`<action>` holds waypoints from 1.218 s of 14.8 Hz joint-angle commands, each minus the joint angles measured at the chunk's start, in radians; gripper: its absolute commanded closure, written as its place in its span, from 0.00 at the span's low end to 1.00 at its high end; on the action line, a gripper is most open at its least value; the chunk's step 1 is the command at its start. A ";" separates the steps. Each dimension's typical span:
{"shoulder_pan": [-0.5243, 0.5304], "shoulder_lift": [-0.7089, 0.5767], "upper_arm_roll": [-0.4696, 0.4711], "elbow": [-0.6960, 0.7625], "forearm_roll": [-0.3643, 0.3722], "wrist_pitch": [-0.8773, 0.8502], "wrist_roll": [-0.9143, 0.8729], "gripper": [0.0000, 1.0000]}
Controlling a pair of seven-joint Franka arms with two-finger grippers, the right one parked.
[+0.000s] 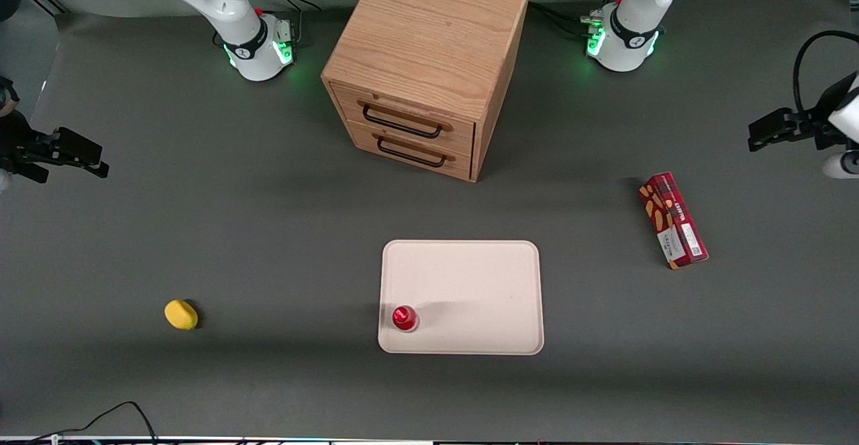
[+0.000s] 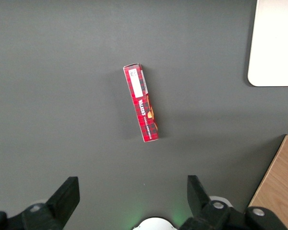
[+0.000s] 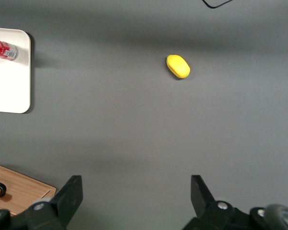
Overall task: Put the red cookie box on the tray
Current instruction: 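Move the open left gripper down over the red plaid cookie box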
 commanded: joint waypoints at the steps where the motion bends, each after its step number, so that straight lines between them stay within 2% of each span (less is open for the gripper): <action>1: -0.024 0.025 0.031 0.049 -0.006 -0.039 0.068 0.00; 5: -0.024 0.031 0.034 0.050 -0.019 -0.057 0.072 0.00; 8: -0.024 0.037 0.034 -0.021 -0.019 -0.056 0.069 0.00; 11: -0.023 0.037 0.035 -0.166 -0.014 0.067 0.055 0.00; 15: -0.006 0.039 0.037 -0.408 -0.019 0.376 0.046 0.00; 18: -0.003 0.059 0.038 -0.530 -0.020 0.563 0.044 0.00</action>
